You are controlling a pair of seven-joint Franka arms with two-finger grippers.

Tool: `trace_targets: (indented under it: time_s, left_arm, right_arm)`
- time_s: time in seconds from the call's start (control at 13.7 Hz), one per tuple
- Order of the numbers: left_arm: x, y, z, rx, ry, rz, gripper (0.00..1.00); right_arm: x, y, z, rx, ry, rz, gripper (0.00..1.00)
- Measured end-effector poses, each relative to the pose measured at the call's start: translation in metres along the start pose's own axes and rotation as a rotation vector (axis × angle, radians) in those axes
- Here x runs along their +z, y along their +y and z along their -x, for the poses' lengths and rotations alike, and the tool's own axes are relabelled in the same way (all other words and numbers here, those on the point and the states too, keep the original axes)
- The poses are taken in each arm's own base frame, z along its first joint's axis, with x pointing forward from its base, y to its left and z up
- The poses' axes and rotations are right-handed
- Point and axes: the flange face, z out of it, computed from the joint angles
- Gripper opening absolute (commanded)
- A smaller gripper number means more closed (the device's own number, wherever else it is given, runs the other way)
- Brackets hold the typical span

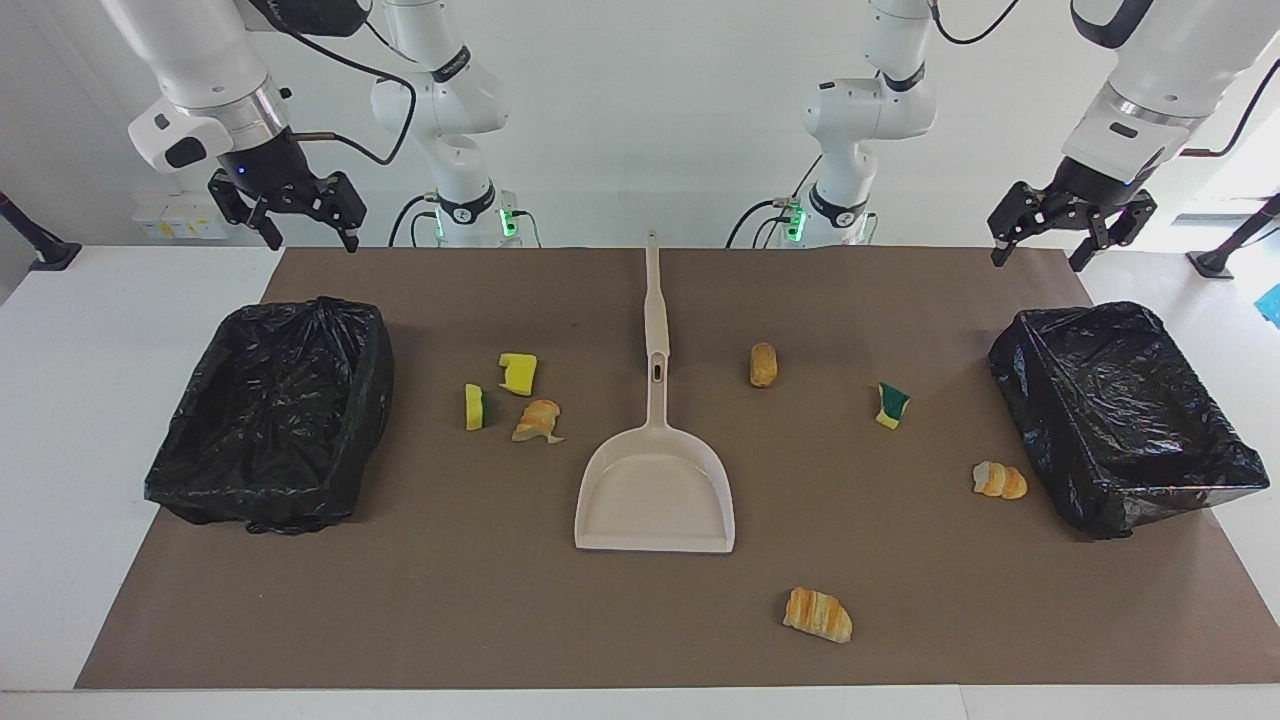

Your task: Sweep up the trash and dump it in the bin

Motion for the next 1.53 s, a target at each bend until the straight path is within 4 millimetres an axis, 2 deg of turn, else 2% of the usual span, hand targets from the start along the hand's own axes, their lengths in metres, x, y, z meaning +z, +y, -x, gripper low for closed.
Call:
trace_targets:
  time_s: [1.1, 1.31, 1.53]
  left_arm:
    - [0.007, 0.001, 0.002, 0.006, -0.03, 0.004, 1.0]
    - [0.023, 0.019, 0.002, 0.038, -0.062, 0.032, 1.0]
    - [0.042, 0.068, 0.006, 0.109, -0.085, 0.081, 1.0]
  right_arm:
    - [0.0, 0.0, 0.0, 0.0, 0.0, 0.0, 1.0]
    - [0.0, 0.0, 0.0, 0.0, 0.0, 0.0, 1.0]
    - [0.0, 0.0, 0.0, 0.0, 0.0, 0.0, 1.0]
